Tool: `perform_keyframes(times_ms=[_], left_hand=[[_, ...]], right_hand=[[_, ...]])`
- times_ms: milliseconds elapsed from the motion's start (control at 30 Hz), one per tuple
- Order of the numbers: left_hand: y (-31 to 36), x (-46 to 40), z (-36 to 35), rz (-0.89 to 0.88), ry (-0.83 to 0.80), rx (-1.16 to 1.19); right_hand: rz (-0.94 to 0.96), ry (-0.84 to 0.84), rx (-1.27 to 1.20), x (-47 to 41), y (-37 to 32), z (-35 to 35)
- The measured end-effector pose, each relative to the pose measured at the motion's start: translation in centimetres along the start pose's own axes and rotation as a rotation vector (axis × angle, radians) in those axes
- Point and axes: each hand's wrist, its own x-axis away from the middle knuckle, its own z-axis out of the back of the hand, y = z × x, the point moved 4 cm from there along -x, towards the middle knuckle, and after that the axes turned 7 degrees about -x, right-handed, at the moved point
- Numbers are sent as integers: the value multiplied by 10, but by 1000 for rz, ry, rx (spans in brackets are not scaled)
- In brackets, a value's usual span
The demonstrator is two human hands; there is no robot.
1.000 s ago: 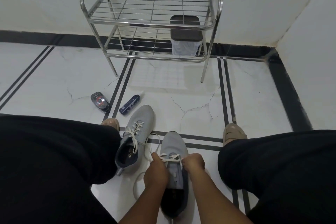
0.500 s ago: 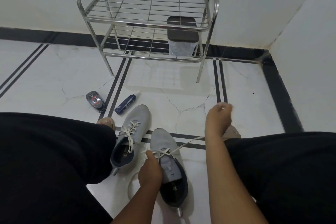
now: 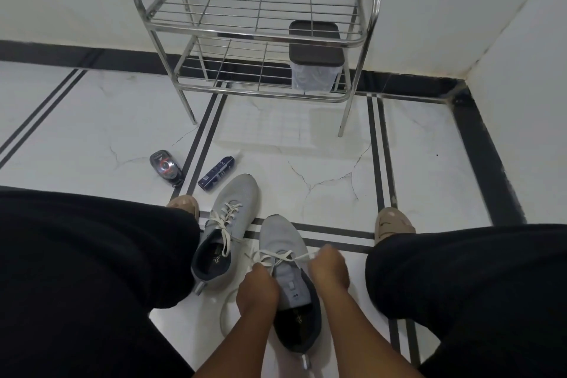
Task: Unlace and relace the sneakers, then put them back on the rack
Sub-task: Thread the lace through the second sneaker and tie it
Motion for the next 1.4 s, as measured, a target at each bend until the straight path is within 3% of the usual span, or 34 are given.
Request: perform_keyframes(times_ms=[133,200,300,367,433,500,633,767,867,1100,1400], left_hand=[[-1,0,0,-1,1,22],[0,1,0,-8,1,41],[-1,2,2,14,43,156],[-5,-1,3,7,82,233],[-5,-6,3,-52,53,215],[-4,-10,4,-102,8,155],[-6,-22,6,-49,9,153],[-12,-27,6,40,39,190],[-11,-26,7,37,59,129],[1,-20,11,-163,133,-58],[-3,-27,6,-73,92,122]], right_hand=[[-411,455,-596,-11,29,47],[-431,491,-572,-13,31,54],[-70,398,-162,-7,11,42],[155,168,42,-4,-2,17],[241,-100,145,-2,-3,-10],[222,-220,183,1,1,-25],[140,-155,140,2,2,-24],[-138,65,0,-2,17,-2],[-272,-6,16,1,28,-1],[187,-160,158,6,-4,-23],[45,-50,197,8,0,-14]])
